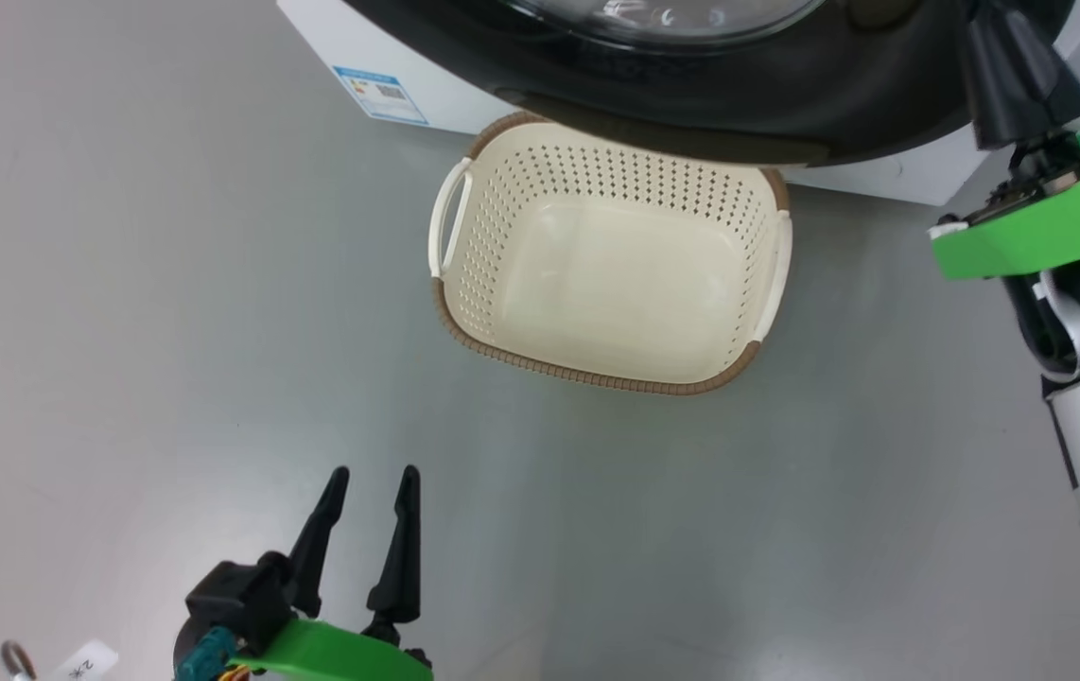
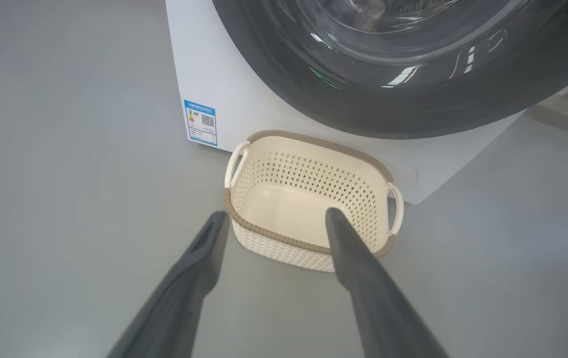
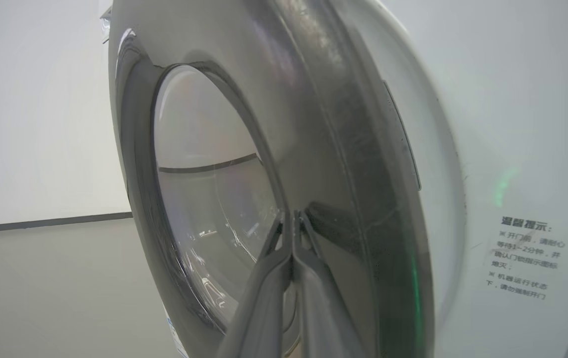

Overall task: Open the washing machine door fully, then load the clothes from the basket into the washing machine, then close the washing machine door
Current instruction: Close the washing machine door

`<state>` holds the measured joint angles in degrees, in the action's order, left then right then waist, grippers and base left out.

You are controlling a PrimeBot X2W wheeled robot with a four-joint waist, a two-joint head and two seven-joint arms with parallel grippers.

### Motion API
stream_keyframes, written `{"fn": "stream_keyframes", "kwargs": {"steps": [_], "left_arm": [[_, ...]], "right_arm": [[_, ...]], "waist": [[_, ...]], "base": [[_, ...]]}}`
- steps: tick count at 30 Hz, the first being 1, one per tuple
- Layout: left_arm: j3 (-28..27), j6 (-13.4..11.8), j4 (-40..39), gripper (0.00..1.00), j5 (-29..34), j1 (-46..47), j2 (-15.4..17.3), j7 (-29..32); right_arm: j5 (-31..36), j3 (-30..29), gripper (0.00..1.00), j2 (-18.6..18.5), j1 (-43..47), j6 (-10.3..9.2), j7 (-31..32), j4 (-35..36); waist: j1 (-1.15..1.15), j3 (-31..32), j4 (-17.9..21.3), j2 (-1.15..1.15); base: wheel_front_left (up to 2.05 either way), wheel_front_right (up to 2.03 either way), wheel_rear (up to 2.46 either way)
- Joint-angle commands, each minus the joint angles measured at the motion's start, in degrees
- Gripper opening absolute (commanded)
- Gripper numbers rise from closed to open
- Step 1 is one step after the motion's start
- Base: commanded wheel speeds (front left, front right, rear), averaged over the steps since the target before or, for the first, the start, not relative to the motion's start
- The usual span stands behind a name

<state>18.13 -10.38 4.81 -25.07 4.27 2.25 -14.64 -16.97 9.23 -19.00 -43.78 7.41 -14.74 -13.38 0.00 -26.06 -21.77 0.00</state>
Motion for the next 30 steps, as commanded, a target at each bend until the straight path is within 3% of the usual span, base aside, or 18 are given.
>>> {"fn": "stream_keyframes", "kwargs": {"steps": [1, 19, 30], "left_arm": [[-1.2, -0.4, -2.0, 1.00, -0.1, 1.3, 0.6, -0.4], [2.1, 0.6, -7.9, 1.00, -0.5, 2.9, 0.6, -0.4], [0.7, 2.6, -10.7, 1.00, -0.3, 2.2, 0.6, -0.4]], "right_arm": [[0.7, 0.6, 0.00, -0.3, -1.5, 0.08, -0.3, 1.1], [5.9, -0.4, 0.00, -5.6, -13.7, 0.08, -0.3, -6.6], [9.4, -1.7, 0.00, -2.9, -13.2, 0.08, -0.3, -10.6]], "waist": [[0.00, -1.0, -0.9, 0.00], [0.00, -3.5, -3.7, 0.00], [0.00, -0.6, -2.3, 0.00]], "base": [[0.00, 0.00, 0.00], [0.00, 0.00, 0.00], [0.00, 0.00, 0.00]]}}
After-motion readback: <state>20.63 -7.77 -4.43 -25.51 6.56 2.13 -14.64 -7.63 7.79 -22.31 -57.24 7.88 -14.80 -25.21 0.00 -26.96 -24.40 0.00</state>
